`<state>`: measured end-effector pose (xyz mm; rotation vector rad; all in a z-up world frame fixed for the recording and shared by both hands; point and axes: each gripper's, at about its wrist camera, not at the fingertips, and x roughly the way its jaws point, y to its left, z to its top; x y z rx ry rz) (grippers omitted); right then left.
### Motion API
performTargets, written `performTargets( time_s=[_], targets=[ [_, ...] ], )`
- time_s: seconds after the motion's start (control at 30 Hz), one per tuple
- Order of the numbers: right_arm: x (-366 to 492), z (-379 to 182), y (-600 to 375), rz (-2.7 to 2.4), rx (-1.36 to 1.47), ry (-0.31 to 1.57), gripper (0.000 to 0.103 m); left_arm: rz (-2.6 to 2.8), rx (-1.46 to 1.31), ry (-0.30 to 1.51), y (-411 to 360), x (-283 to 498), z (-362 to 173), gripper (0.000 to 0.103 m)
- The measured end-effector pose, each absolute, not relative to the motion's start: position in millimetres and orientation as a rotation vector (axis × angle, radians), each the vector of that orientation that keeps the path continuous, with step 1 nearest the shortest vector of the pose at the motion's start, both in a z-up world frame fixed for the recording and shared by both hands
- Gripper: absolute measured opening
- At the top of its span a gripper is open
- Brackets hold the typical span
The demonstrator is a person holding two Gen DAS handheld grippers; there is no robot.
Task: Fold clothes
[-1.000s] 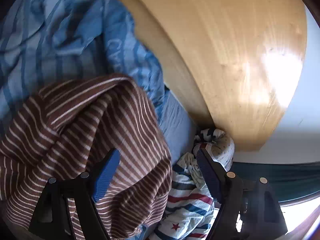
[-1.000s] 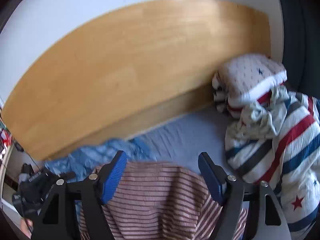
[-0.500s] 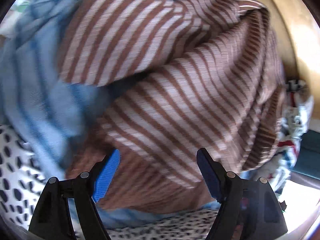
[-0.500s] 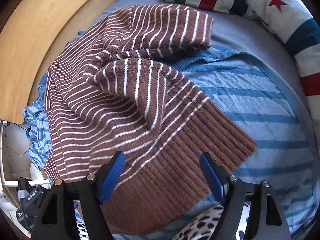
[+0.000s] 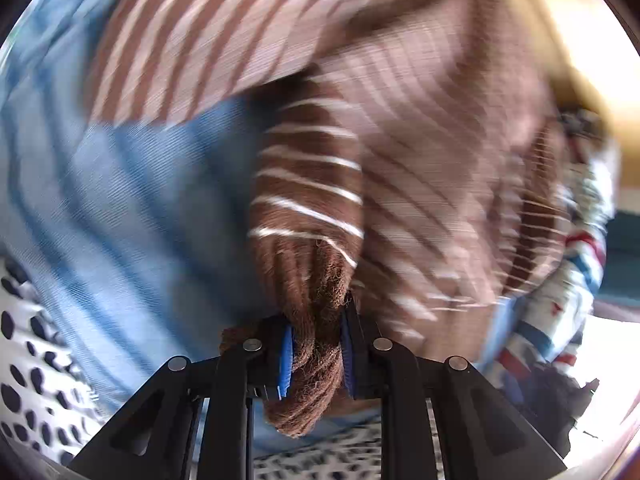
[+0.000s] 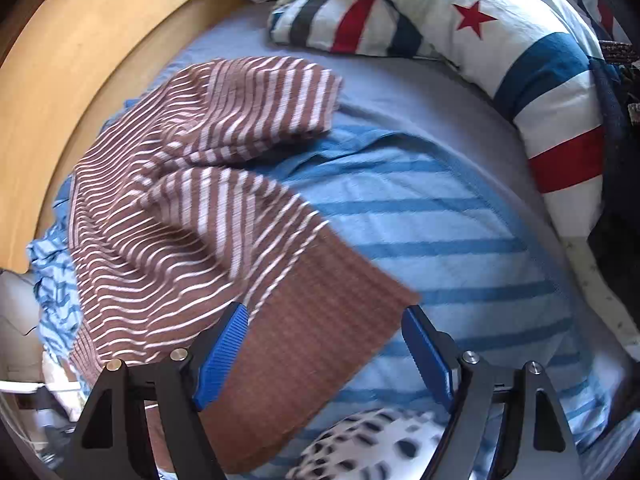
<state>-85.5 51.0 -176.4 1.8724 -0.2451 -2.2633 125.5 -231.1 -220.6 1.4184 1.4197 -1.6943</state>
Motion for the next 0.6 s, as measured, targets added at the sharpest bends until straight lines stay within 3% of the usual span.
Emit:
performTargets(
  time_s=[0.2, 0.33, 0.37, 0.43, 0.53, 0.6],
  targets=[
    [-120.5, -217.6, 66.4, -2.166, 2.025, -0.235, 0.083, -1.691, 1.443, 1.442, -218.5, 73.2, -222.3, 0.019],
    [-120.1, -218.0, 44.6, -2.091, 1.98, -0.121, 0.082, -1.608, 1.456, 1.484, -221.9, 72.4, -230.6, 0.019],
    [-120.0, -218.0, 39.2, -2.072, 1.968, -0.093, 0.075, -1.588, 1.442, 1.517, -223.4, 75.8, -234.3, 0.019],
    [-119.8, -218.2, 28.3, -2.034, 1.944, -0.038, 0.014, -1.551, 1.406, 1.598, -225.7, 81.3, -241.1, 0.019],
    [-119.4, -217.9, 11.8, -1.975, 1.905, 0.038, 0.01, -1.558, 1.365, 1.681, -229.4, 81.8, -236.7, 0.018],
    [-121.8, -185.6, 0.1, -1.927, 1.815, -0.098, 0.009, -1.641, 1.317, 1.723, -238.2, 71.2, -208.1, 0.018]
  ],
)
